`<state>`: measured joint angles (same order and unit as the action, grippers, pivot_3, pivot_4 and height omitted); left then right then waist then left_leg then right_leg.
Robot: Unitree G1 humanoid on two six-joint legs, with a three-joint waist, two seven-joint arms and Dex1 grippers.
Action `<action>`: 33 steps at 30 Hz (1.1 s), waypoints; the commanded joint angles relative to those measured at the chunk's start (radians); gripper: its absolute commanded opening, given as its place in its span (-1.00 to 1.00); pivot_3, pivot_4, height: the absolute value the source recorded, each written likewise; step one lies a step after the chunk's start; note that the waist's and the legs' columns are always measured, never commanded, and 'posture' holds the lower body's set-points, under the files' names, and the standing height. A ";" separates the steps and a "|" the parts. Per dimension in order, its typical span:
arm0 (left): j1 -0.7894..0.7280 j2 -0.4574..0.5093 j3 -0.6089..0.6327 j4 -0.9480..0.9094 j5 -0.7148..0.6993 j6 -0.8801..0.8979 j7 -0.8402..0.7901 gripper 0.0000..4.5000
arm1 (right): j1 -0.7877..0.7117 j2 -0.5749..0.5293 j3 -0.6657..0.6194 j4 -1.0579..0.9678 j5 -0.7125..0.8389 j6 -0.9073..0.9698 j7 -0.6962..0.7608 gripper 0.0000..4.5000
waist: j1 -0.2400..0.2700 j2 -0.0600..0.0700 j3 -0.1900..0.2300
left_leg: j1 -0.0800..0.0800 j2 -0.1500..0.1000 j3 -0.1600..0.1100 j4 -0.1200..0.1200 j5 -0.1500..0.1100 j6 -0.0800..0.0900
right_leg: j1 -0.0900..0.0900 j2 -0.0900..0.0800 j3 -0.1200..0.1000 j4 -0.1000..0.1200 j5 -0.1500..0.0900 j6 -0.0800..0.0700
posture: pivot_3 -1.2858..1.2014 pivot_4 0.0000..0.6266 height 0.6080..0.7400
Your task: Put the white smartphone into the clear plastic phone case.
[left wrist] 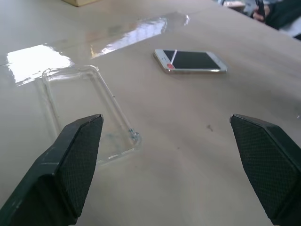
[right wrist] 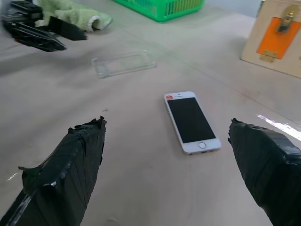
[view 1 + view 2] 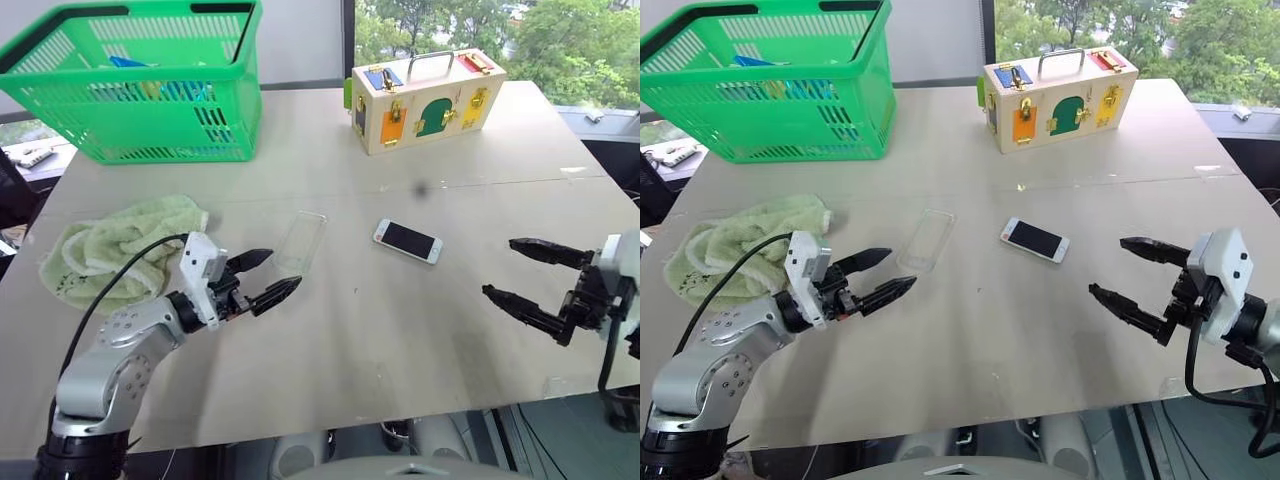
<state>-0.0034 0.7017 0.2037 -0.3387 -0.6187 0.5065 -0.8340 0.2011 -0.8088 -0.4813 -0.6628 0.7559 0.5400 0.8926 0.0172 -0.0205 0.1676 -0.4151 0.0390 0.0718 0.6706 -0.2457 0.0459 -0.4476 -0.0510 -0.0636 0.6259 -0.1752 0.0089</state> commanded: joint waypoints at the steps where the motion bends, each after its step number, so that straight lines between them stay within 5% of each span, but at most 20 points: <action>1: -0.068 0.085 -0.059 0.070 0.098 -0.079 -0.105 0.98 | 0.013 0.000 0.007 -0.073 0.008 -0.036 0.015 1.00 | 0.001 0.000 0.000 | 0.000 0.000 0.000 0.000 0.000 0.000 | 0.000 0.000 0.000 0.000 0.000 0.000 | 0.03 -0.52 1.00; 5: -0.282 0.137 -0.210 0.304 0.259 -0.241 -0.272 0.98 | 0.059 0.005 0.027 -0.122 -0.019 -0.063 0.023 1.00 | 0.010 0.000 0.000 | 0.001 0.000 0.001 0.000 0.000 0.000 | 0.000 -0.002 0.001 0.000 0.000 0.000 | 0.03 -0.52 1.00; 12: -0.566 0.089 -0.380 0.706 0.449 -0.525 -0.458 0.98 | 0.163 0.020 0.010 -0.176 -0.063 -0.105 0.017 1.00 | 0.020 -0.001 0.000 | -0.001 0.000 0.001 0.001 0.000 0.000 | 0.001 -0.001 -0.001 0.000 0.000 0.000 | 0.03 -0.52 1.00; 15: -0.638 0.064 -0.439 0.848 0.520 -0.644 -0.521 0.65 | 0.197 0.024 0.001 -0.197 -0.079 -0.118 0.014 1.00 | 0.019 -0.002 0.001 | -0.001 0.000 0.002 0.001 0.000 0.001 | 0.000 0.000 0.000 -0.001 0.000 0.000 | 0.03 -0.52 1.00; 20: -0.703 0.024 -0.489 0.980 0.582 -0.733 -0.587 -0.38 | 0.228 0.032 -0.008 -0.226 -0.082 -0.128 -0.003 1.00 | 0.022 -0.002 0.000 | 0.000 0.000 0.002 0.002 0.000 0.001 | 0.001 0.000 0.000 0.000 0.000 0.000 | 0.03 -0.52 1.00; 23: -0.698 0.020 -0.462 0.940 0.544 -0.628 -0.597 -0.98 | 0.234 0.034 -0.008 -0.235 -0.083 -0.131 -0.013 1.00 | 0.021 -0.002 0.000 | 0.000 0.000 0.001 0.004 0.000 0.001 | 0.001 0.000 0.000 0.001 0.000 0.000 | 0.03 -0.52 1.00; 28: -0.570 0.061 -0.367 0.588 0.423 -0.230 -0.509 -0.98 | 0.231 0.041 0.017 -0.237 -0.095 -0.143 -0.027 1.00 | 0.010 -0.002 0.000 | 0.000 0.001 0.001 0.005 0.000 0.001 | 0.001 -0.001 0.000 0.002 0.000 0.000 | 0.03 -0.52 1.00; 33: -0.505 0.016 -0.284 0.169 0.405 0.376 -0.175 -0.98 | 0.201 0.036 0.058 -0.217 -0.100 -0.148 -0.022 1.00 | 0.005 -0.003 0.000 | -0.002 0.001 -0.001 0.004 0.000 0.001 | 0.001 -0.001 -0.001 0.001 -0.001 0.001 | 0.03 -0.52 1.00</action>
<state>-0.4926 0.7404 -0.1287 -0.0324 -0.2021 0.6927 -1.1345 0.4172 -0.7679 -0.4258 -0.8730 0.6483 0.4090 0.8694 0.0223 -0.0232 0.1681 -0.4175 0.0398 0.0707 0.6751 -0.2456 0.0466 -0.4465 -0.0515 -0.0642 0.6274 -0.1758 0.0104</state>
